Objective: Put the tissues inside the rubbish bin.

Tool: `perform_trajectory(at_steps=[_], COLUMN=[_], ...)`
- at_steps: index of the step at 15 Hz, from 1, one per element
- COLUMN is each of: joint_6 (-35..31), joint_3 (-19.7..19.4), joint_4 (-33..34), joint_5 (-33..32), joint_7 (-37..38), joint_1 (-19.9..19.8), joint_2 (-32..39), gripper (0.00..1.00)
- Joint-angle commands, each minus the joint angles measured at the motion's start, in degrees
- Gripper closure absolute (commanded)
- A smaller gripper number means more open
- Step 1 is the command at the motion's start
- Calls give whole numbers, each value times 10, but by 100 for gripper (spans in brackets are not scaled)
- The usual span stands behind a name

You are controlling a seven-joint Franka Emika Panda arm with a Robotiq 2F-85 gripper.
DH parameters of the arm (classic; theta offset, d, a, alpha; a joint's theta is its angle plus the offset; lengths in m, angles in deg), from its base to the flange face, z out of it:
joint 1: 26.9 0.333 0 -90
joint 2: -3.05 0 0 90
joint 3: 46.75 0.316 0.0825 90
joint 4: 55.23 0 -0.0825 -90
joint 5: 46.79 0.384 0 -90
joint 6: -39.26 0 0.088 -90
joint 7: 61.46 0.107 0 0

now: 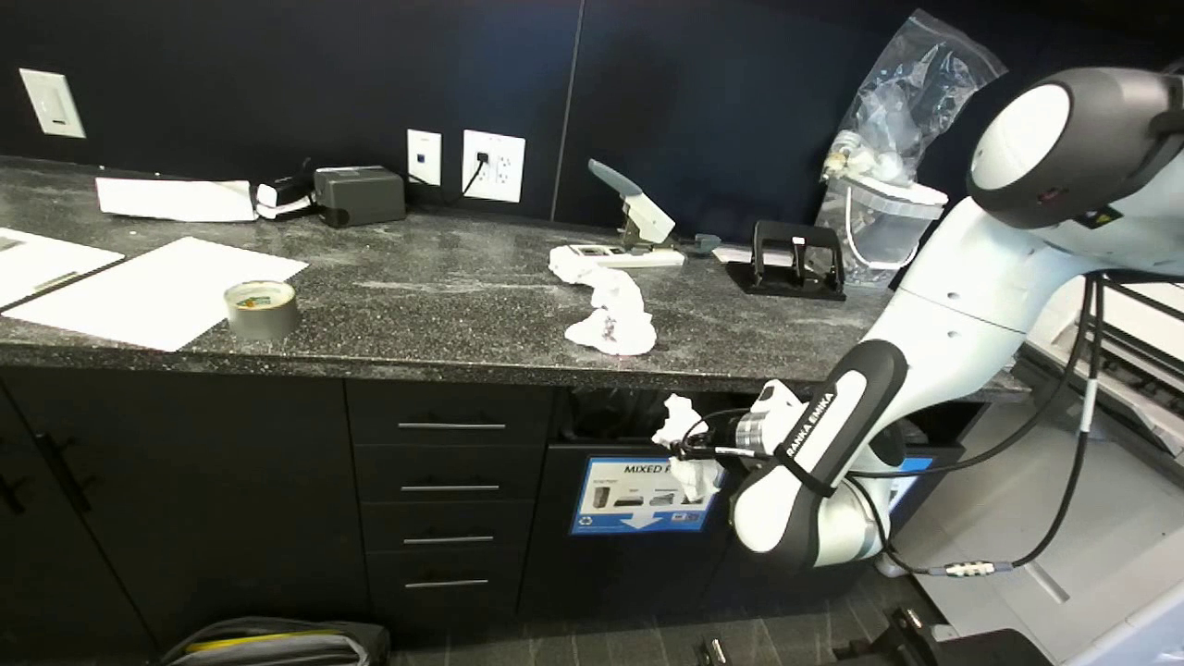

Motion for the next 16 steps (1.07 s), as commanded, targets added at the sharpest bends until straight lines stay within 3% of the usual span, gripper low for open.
perform_trajectory(at_steps=[1,6,11,16], joint_6=[-65,-125,-137,-137], joint_3=[-22,-38,-40,-28], joint_4=[64,123,186,239], joint_5=[3,41,87,84], joint_7=[23,47,67,118], joint_1=[28,43,61,67], joint_2=[48,103,144,172], gripper=[87,87,87,89])
